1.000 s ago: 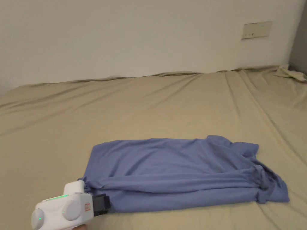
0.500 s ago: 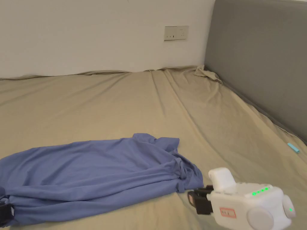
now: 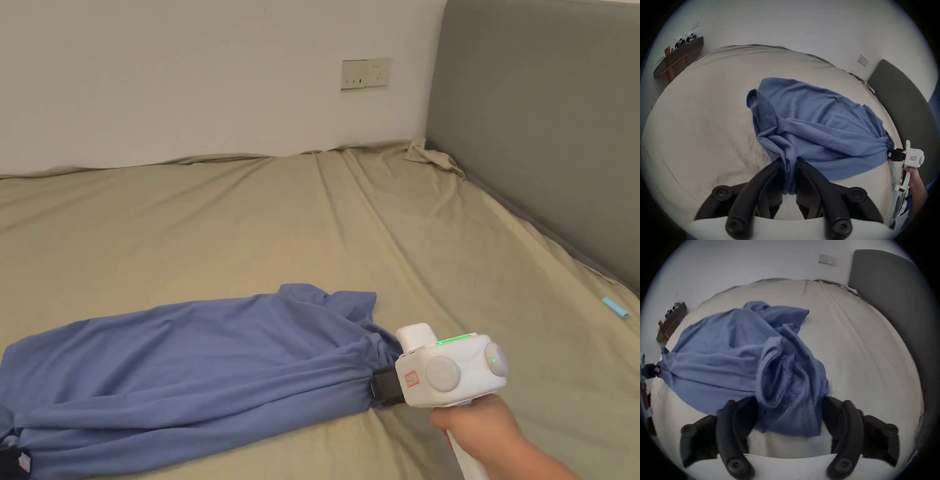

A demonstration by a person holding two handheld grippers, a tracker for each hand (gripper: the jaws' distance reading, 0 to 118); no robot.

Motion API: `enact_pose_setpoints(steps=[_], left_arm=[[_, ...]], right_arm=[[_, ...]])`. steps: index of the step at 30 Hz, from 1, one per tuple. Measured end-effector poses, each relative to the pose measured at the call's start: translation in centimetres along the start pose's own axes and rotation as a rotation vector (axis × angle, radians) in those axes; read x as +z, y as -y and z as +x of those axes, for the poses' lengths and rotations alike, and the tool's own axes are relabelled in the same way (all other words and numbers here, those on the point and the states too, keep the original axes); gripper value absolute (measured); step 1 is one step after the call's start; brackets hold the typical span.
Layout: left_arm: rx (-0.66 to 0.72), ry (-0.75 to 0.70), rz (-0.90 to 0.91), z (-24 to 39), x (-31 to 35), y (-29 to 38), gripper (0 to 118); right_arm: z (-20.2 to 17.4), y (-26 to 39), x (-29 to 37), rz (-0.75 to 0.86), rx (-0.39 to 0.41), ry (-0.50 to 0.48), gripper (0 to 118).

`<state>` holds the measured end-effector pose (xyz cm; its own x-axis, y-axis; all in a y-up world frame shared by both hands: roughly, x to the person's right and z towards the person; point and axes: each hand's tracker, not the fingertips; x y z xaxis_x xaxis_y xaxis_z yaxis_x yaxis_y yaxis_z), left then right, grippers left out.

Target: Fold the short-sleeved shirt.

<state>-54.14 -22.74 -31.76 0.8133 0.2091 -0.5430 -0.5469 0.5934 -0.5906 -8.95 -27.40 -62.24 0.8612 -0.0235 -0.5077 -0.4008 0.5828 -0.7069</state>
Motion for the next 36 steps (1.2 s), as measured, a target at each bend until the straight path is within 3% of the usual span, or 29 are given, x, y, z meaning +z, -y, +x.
enact_pose_setpoints(steps=[1, 2, 3, 6, 8, 14, 17, 20, 26, 29, 32, 34, 36], left_arm=[[0.011, 0.003, -0.003, -0.2, 0.1, 0.0, 11], [0.026, 0.015, -0.008, -0.5, 0.0, -0.1, 11], [0.050, 0.043, -0.015, -0.8, 0.2, -0.1, 11], [0.059, 0.068, -0.029, -1.5, 0.9, -0.2, 11], [-0.021, 0.089, -0.035, -1.6, 1.7, -0.1, 11], [0.035, 0.155, -0.069, -3.6, 5.4, 1.0, 11], [0.032, 0.195, -0.088, -4.3, 8.2, 3.1, 11], [0.032, 0.219, -0.106, -4.6, 11.1, 6.0, 11], [0.134, 0.229, -0.166, -6.0, 14.0, 12.2, 11], [0.096, 0.135, -0.192, -6.3, 12.5, 14.1, 11], [0.141, 0.110, -0.221, -6.4, 9.8, 15.0, 11], [0.101, 0.074, -0.214, -6.5, 8.3, 15.5, 11], [0.077, 0.061, -0.199, -6.2, 8.5, 15.4, 11]], right_arm=[[-0.5, 0.1, 0.9, 0.017, 0.019, -0.013, 68], [-0.9, 0.1, 1.6, 0.032, 0.036, -0.057, 35], [-1.5, 0.1, 2.3, 0.042, 0.071, -0.073, 12], [-1.9, -0.4, 4.6, 0.043, 0.159, -0.103, 11], [-1.0, -0.7, 6.6, 0.061, 0.135, -0.146, 10], [2.3, 1.0, 12.3, 0.017, 0.015, -0.244, 10], [2.9, 3.5, 14.6, 0.002, 0.020, -0.270, 9], [3.2, 7.0, 16.7, -0.040, -0.028, -0.296, 9], [2.6, 12.7, 18.3, -0.120, -0.065, -0.260, 9], [2.0, 13.8, 16.7, -0.174, -0.052, -0.234, 9], [0.7, 14.2, 14.4, -0.206, 0.043, -0.148, 9], [1.1, 15.0, 12.3, -0.217, 0.094, -0.106, 9], [1.0, 15.5, 11.8, -0.202, 0.076, -0.122, 9]])
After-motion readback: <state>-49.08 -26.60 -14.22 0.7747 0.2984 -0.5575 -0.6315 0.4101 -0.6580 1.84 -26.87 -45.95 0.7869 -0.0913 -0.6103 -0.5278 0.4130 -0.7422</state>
